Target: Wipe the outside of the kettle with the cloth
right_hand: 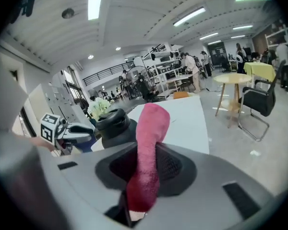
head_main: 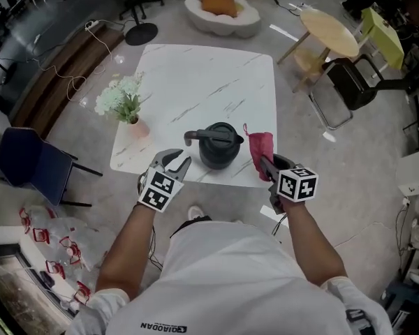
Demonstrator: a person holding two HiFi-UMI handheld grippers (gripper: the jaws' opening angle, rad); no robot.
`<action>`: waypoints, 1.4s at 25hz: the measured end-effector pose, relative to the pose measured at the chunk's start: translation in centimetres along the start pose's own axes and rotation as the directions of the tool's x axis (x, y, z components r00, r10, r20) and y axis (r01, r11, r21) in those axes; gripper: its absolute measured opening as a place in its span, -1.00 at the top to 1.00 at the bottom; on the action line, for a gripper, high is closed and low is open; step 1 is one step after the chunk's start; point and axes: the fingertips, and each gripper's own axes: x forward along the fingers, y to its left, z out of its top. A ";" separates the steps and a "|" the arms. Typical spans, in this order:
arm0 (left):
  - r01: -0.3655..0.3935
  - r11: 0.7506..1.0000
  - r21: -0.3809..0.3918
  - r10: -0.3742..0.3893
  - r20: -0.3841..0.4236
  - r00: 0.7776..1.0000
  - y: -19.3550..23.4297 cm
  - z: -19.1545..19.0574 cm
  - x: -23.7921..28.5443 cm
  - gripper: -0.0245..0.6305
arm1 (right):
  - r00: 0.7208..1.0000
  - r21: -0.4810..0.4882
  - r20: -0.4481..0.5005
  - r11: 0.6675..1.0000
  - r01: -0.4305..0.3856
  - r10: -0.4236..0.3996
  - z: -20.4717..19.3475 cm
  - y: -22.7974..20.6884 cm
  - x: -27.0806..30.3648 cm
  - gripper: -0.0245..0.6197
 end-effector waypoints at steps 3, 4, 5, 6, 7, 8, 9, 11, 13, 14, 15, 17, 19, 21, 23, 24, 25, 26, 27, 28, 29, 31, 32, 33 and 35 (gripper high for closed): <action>-0.052 0.979 -0.195 0.067 0.073 0.995 -2.4 0.5 -1.0 0.77 | 0.999 -0.001 0.037 1.000 -0.030 0.030 -0.4 0.5 -1.8 0.61; -0.050 0.956 -0.290 0.081 0.095 0.992 -3.1 0.5 -1.3 0.80 | 0.998 -0.006 0.045 0.999 -0.042 0.043 -0.6 0.6 -2.3 0.61; -0.045 0.920 -0.390 0.095 0.112 0.989 -3.7 0.4 -1.7 0.85 | 0.997 -0.009 0.051 0.998 -0.060 0.060 -0.7 0.9 -2.8 0.61; -0.041 0.877 -0.480 0.112 0.121 0.986 -4.2 0.1 -2.1 0.91 | 0.995 -0.013 0.057 0.997 -0.081 0.082 -0.9 1.3 -3.2 0.60; -0.043 0.836 -0.548 0.130 0.121 0.984 -4.7 -0.3 -2.5 0.93 | 0.993 -0.016 0.063 0.995 -0.103 0.103 -1.1 1.7 -3.7 0.61; -0.050 0.807 -0.589 0.145 0.117 0.982 -5.3 -0.6 -2.8 0.93 | 0.990 -0.019 0.069 0.993 -0.121 0.122 -1.3 2.0 -4.1 0.61; -0.059 0.794 -0.605 0.157 0.111 0.981 -5.9 -0.7 -3.2 0.93 | 0.988 -0.022 0.071 0.991 -0.135 0.136 -1.5 2.4 -4.6 0.61; -0.080 0.803 -0.591 0.175 0.105 0.979 -7.2 -0.5 -3.7 0.93 | 0.985 -0.037 0.065 0.987 -0.155 0.157 -2.3 3.1 -5.4 0.61; -0.093 0.824 -0.559 0.187 0.112 0.976 -8.4 0.1 -4.1 0.93 | 0.983 -0.066 0.052 0.983 -0.173 0.177 -3.0 3.9 -6.2 0.61; -0.096 0.834 -0.544 0.191 0.121 0.974 -8.9 0.5 -4.2 0.93 | 0.981 -0.083 0.045 0.980 -0.182 0.186 -3.4 4.4 -6.5 0.62; -0.098 0.844 -0.528 0.195 0.131 0.972 -9.4 1.0 -4.4 0.93 | 0.980 -0.100 0.039 0.977 -0.189 0.194 -3.7 4.8 -6.9 0.62; -0.103 0.862 -0.496 0.200 0.145 0.969 -10.2 1.9 -4.8 0.93 | 0.979 -0.133 0.031 0.971 -0.198 0.204 -4.3 5.5 -7.5 0.62; -0.110 0.878 -0.465 0.202 0.153 0.967 -10.9 2.5 -5.1 0.93 | 0.977 -0.160 0.032 0.966 -0.202 0.210 -4.6 6.0 -8.0 0.62; -0.117 0.894 -0.432 0.202 0.157 0.967 -11.5 3.0 -5.4 0.93 | 0.975 -0.175 0.040 0.963 -0.206 0.216 -4.7 6.2 -8.3 0.62; -0.130 0.905 -0.406 0.208 0.154 0.966 -11.9 3.1 -5.7 0.93 | 0.974 -0.176 0.049 0.962 -0.208 0.219 -4.7 6.1 -8.4 0.62; -0.136 0.907 -0.398 0.211 0.153 0.965 -12.1 3.1 -5.8 0.93 | 0.974 -0.175 0.052 0.963 -0.207 0.219 -4.7 6.1 -8.4 0.62; -0.139 0.908 -0.394 0.214 0.154 0.965 -12.3 3.1 -5.9 0.93 | 0.974 -0.174 0.056 0.963 -0.207 0.220 -4.7 6.1 -8.5 0.62; -0.139 0.908 -0.395 0.215 0.156 0.964 -12.4 3.2 -6.0 0.93 | 0.974 -0.175 0.059 0.963 -0.207 0.220 -4.6 6.1 -8.6 0.62; -0.139 0.907 -0.397 0.217 0.158 0.963 -12.5 3.2 -6.0 0.93 | 0.973 -0.177 0.062 0.962 -0.207 0.220 -4.6 6.1 -8.7 0.62; -0.140 0.906 -0.399 0.218 0.158 0.963 -12.5 3.2 -6.1 0.93 | 0.973 -0.178 0.064 0.962 -0.207 0.221 -4.5 6.1 -8.7 0.62; -0.142 0.905 -0.401 0.222 0.159 0.962 -12.5 3.2 -6.1 0.93 | 0.973 -0.179 0.066 0.962 -0.207 0.222 -4.5 6.2 -8.7 0.62; -0.149 0.904 -0.401 0.229 0.159 0.960 -12.4 3.2 -6.2 0.93 | 0.972 -0.182 0.069 0.961 -0.209 0.225 -4.4 6.3 -8.8 0.62; -0.152 0.904 -0.400 0.232 0.160 0.960 -12.3 3.3 -6.2 0.93 | 0.971 -0.186 0.070 0.960 -0.211 0.227 -4.3 6.3 -8.8 0.62; -0.154 0.905 -0.396 0.234 0.160 0.959 -12.3 3.3 -6.2 0.93 | 0.971 -0.191 0.071 0.958 -0.213 0.230 -4.2 6.4 -8.8 0.62; -0.157 0.908 -0.388 0.235 0.162 0.958 -12.3 3.5 -6.3 0.93 | 0.969 -0.196 0.070 0.956 -0.218 0.236 -4.2 6.5 -8.8 0.63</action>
